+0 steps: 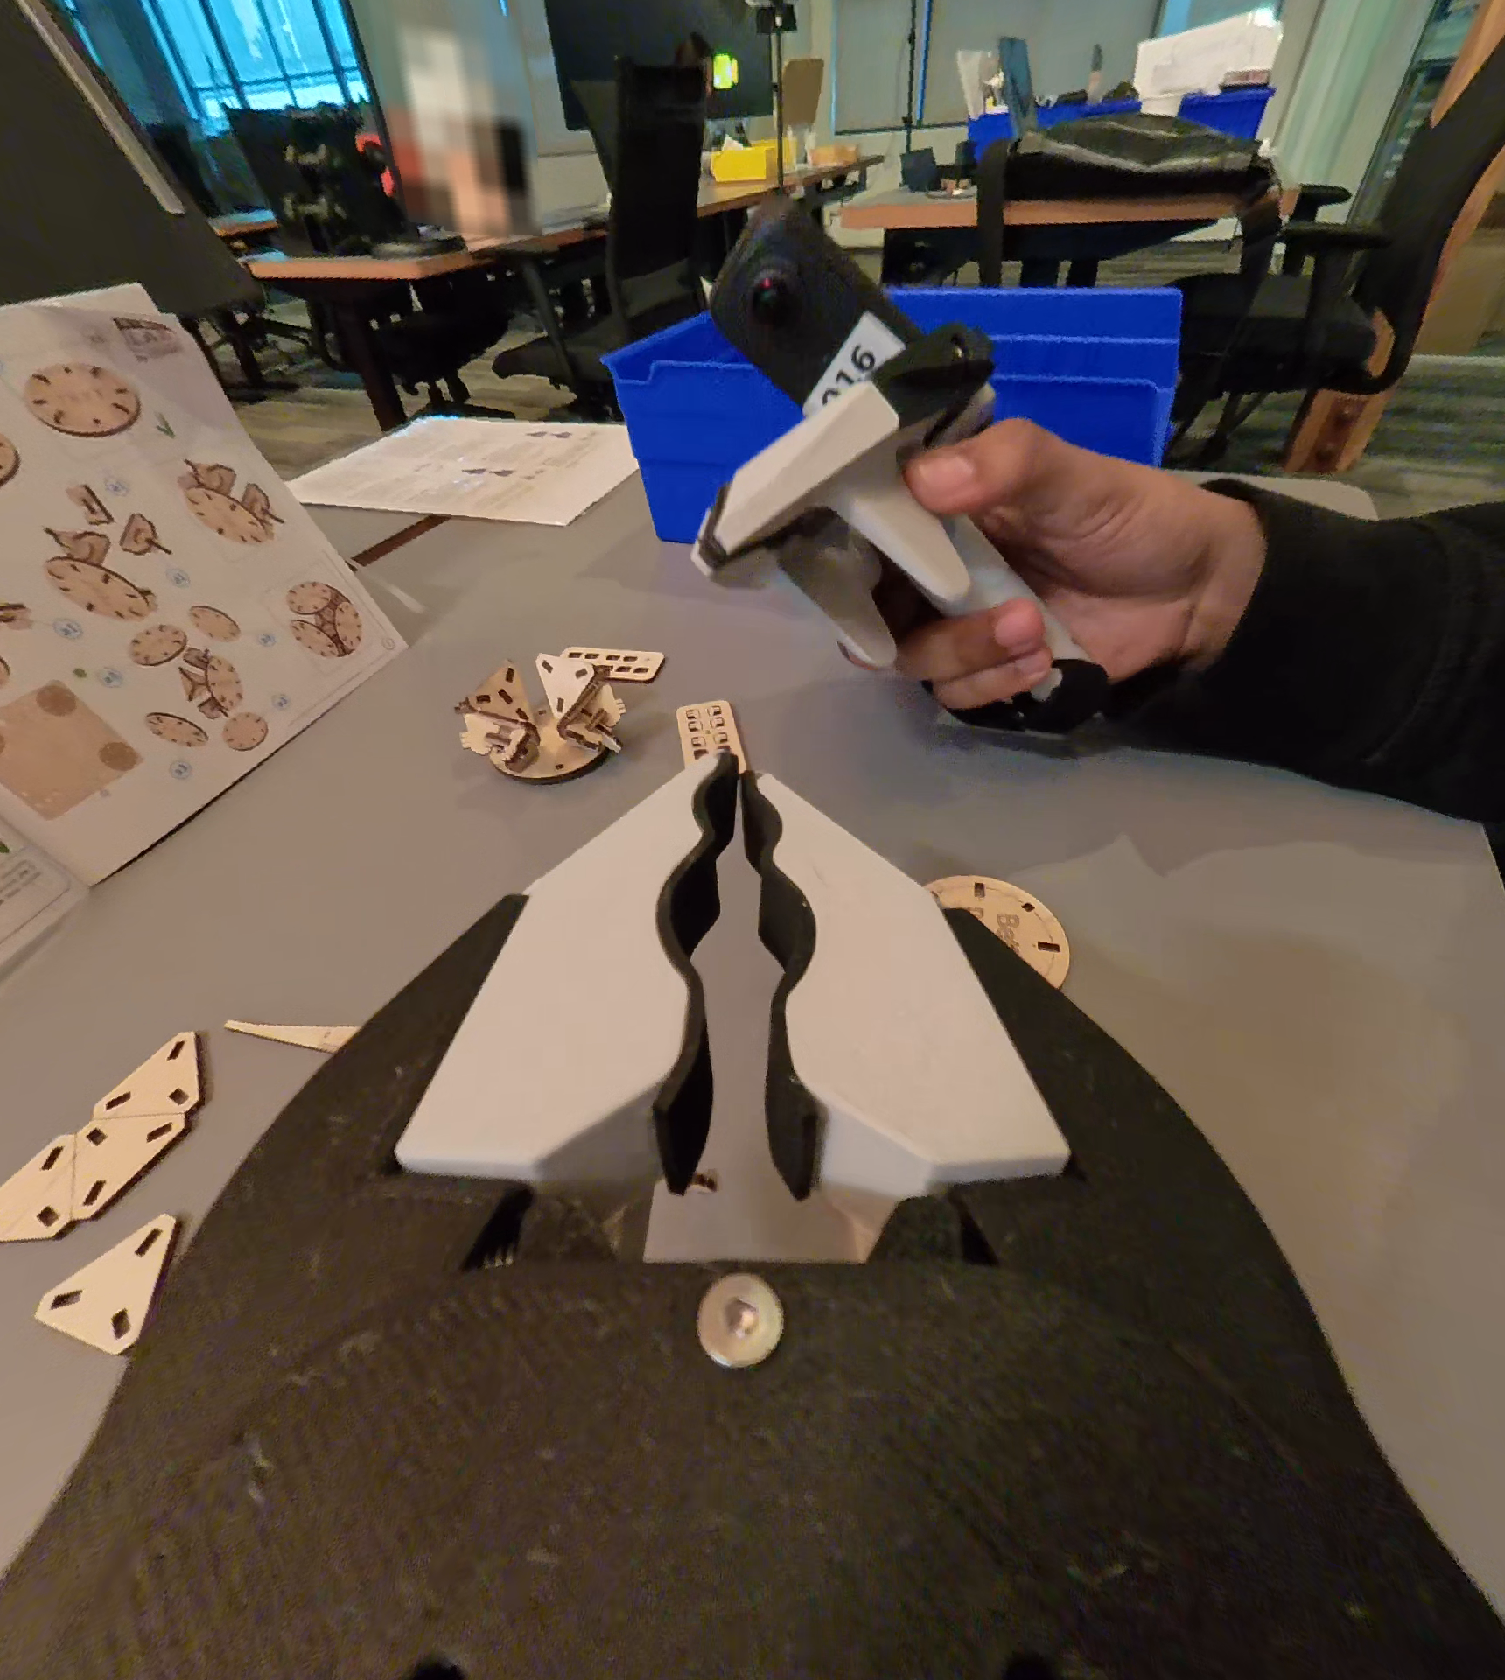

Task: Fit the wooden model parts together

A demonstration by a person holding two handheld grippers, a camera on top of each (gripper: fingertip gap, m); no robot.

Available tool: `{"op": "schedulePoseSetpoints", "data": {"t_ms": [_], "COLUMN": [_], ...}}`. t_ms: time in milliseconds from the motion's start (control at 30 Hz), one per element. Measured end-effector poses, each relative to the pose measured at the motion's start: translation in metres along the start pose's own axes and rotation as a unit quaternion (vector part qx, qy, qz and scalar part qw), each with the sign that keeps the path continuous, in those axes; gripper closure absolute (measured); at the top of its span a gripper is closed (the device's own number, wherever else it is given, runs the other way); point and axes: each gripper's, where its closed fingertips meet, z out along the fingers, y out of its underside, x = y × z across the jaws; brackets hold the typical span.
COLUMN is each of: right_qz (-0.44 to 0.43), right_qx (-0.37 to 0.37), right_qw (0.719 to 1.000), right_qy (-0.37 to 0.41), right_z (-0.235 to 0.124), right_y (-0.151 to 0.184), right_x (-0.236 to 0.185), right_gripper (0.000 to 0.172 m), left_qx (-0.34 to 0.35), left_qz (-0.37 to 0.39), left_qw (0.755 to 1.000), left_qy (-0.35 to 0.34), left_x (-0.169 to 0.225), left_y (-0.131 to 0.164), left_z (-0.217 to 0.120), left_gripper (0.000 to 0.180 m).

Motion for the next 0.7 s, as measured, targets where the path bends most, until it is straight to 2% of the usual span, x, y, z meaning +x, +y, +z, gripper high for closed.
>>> {"op": "schedulePoseSetpoints", "data": {"t_ms": [100,167,233,333,400,567,700], "right_qz": [-0.027,-0.047,-0.058,-0.052,-0.043,-0.017,0.003], "right_qx": [0.004,0.002,-0.005,-0.015,-0.015,0.001,0.014], "right_qw": [0.999,0.998,0.997,0.997,0.998,1.000,1.000], "right_qy": [0.020,0.034,0.047,0.048,0.042,0.025,0.013], "right_z": [-0.003,-0.002,0.000,0.003,0.004,0.001,-0.002], "right_y": [-0.004,-0.004,-0.001,0.003,0.005,0.001,-0.003], "right_x": [-0.001,-0.001,0.001,0.003,0.004,0.004,0.005], "right_gripper": [0.172,0.170,0.169,0.167,0.166,0.165,0.163], "left_qx": [-0.018,-0.066,-0.137,-0.155,-0.158,-0.226,-0.250], "left_qz": [-0.003,-0.021,-0.040,-0.032,-0.037,-0.068,-0.042], "left_qw": [0.999,0.992,0.968,0.944,0.934,0.903,0.901], "left_qy": [0.040,0.109,0.206,0.289,0.317,0.358,0.352], "left_x": [0.014,0.035,0.066,0.096,0.106,0.120,0.124], "left_y": [0.005,0.020,0.041,0.046,0.047,0.066,0.075], "left_z": [0.003,0.005,0.000,-0.011,-0.016,-0.026,-0.026], "left_gripper": [0.180,0.180,0.180,0.180,0.180,0.150,0.148]}}
